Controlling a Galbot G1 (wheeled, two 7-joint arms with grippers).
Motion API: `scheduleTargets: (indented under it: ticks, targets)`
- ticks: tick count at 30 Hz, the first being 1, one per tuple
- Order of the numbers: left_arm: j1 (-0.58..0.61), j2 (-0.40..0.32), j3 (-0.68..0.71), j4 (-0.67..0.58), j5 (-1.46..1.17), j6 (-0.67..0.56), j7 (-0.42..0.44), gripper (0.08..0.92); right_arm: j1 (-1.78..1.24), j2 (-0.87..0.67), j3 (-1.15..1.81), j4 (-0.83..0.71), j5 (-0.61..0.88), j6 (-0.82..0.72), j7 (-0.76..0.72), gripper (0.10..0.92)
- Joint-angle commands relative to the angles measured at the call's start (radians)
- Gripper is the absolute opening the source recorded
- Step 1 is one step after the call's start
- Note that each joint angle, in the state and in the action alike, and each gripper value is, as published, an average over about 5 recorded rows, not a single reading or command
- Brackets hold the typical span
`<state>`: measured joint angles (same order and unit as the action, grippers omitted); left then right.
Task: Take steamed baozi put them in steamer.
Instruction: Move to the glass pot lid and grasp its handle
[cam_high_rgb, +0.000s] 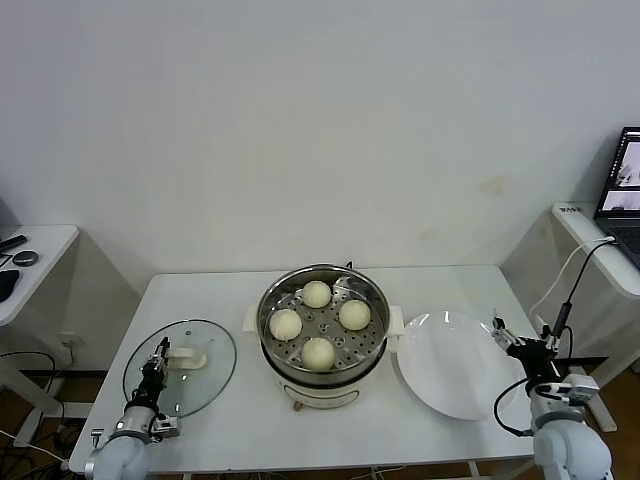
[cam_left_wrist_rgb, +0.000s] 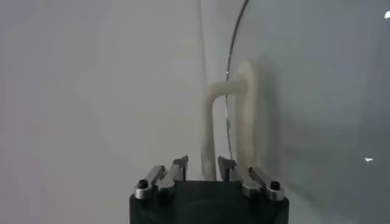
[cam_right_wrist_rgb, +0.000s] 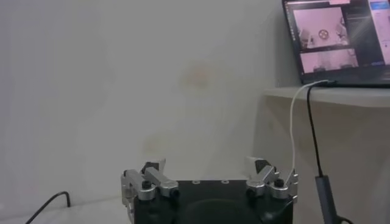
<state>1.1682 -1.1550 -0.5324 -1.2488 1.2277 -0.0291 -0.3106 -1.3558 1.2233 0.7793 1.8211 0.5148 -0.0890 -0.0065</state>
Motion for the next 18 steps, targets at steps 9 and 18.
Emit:
scheduleTargets:
  ticks: [9,18]
  targets:
    - [0.087,-0.003,-0.032,-0.222,-0.048,0.272,-0.046,0.173,-0.002,0.007,0.003,0.019,0.002,-0.010,0.003,0.823]
    - [0.186,-0.114,-0.091,-0.622,0.070,0.712,0.294,0.173,0.005,0.024,0.002,0.031,0.006,-0.024,0.004,0.823]
